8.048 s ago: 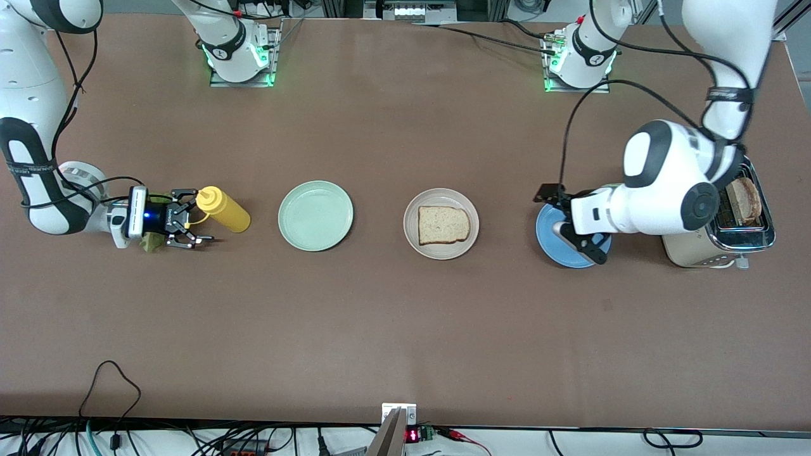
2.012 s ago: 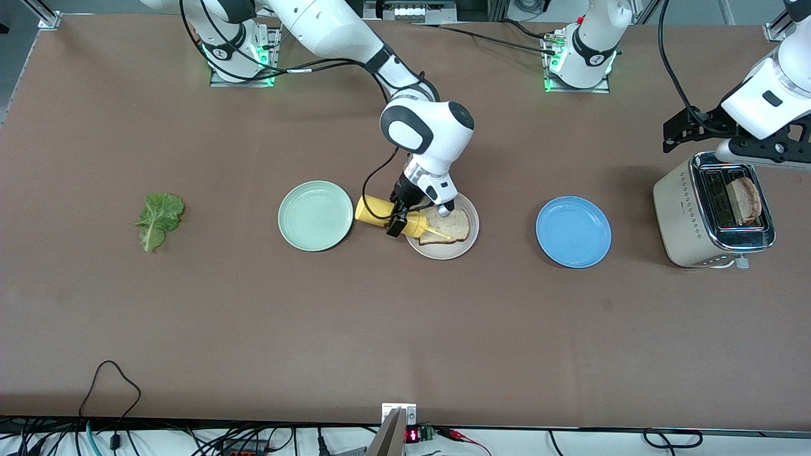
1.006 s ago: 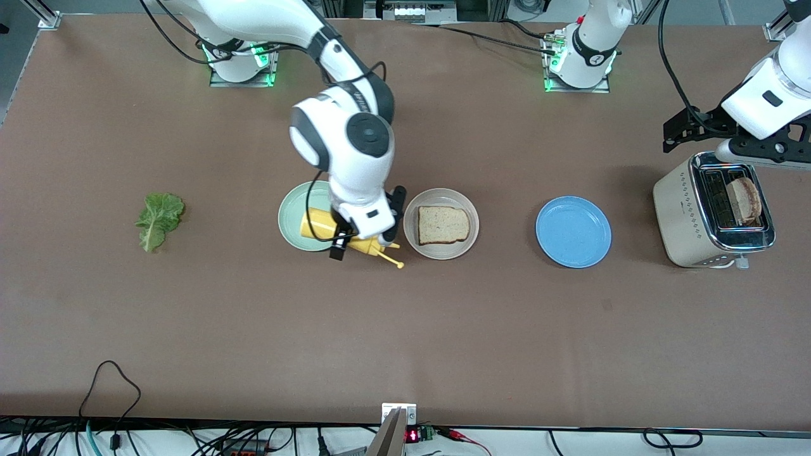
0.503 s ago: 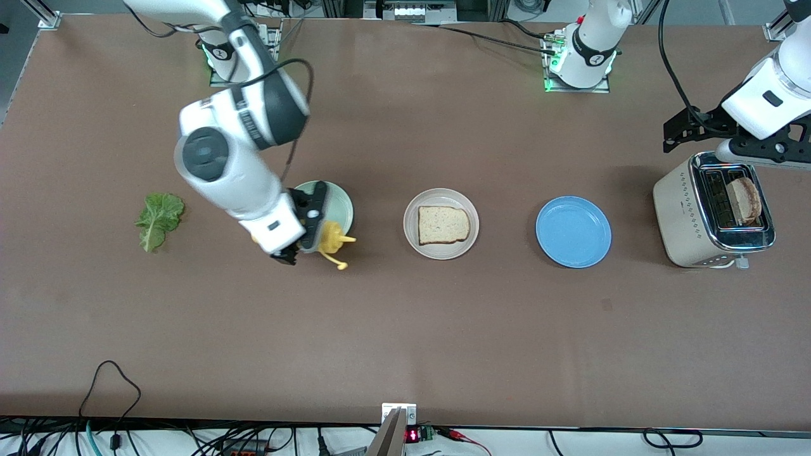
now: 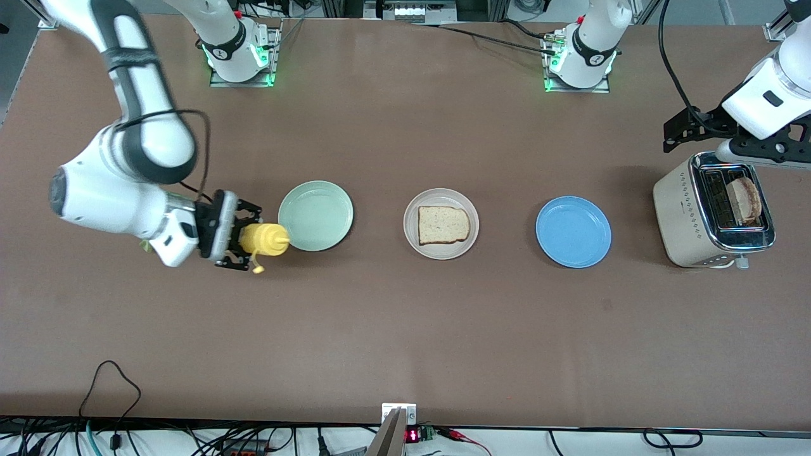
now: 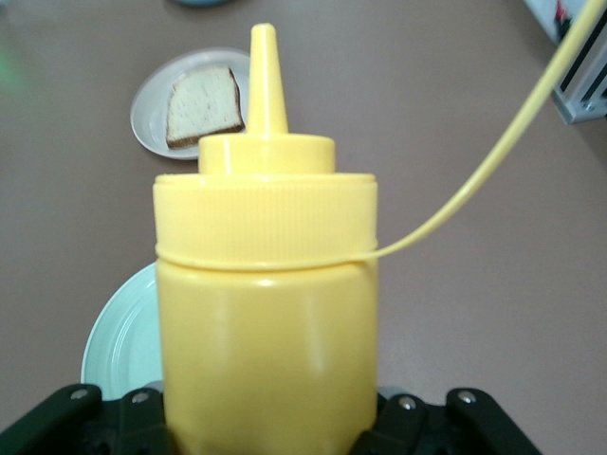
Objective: Make sandwich in beige plate with both arms
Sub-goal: 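Return the yellow bottle to its spot and release it with the right gripper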
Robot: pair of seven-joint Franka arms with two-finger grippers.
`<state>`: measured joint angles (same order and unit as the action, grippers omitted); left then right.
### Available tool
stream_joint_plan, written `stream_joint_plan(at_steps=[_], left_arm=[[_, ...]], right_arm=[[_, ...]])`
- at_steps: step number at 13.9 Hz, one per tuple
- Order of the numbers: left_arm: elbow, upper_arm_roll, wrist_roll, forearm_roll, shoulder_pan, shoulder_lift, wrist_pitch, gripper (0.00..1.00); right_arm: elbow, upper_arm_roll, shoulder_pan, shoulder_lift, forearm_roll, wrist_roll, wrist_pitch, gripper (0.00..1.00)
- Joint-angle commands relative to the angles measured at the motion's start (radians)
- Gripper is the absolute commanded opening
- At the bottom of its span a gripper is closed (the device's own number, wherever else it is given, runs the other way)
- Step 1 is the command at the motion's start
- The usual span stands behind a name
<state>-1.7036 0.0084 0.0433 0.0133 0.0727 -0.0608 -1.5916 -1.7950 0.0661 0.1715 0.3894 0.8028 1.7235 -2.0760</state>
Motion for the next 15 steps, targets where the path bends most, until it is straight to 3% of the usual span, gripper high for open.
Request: stream_joint_plan(at_steps=[1,5,10,15], left_arm=[[0.001,0.007,-0.003,0.016,0.01,-0.007,0.004,1.0],[-0.001,0.007,-0.005,0.016,0.01,-0.007,0.005,1.0],[0.001,0.007,-0.002,0.016,0.012,-0.007,0.004,1.0],[0.001,0.007,-0.005,0.016,0.012,-0.007,0.004,1.0]], right_arm=[[-0.075,-0.022,-0.091,-0.024,0.125,0.166,0.063,0.27],[-0.098,-0.022,-0.214,0.052,0.303,0.399,0.236,0.27],[-0.092,-0.022,-0.314,0.204,0.453,0.649,0.436,0.31],[-0.086,-0.022,-0.385,0.331,0.489,0.839,0.559,0.31]])
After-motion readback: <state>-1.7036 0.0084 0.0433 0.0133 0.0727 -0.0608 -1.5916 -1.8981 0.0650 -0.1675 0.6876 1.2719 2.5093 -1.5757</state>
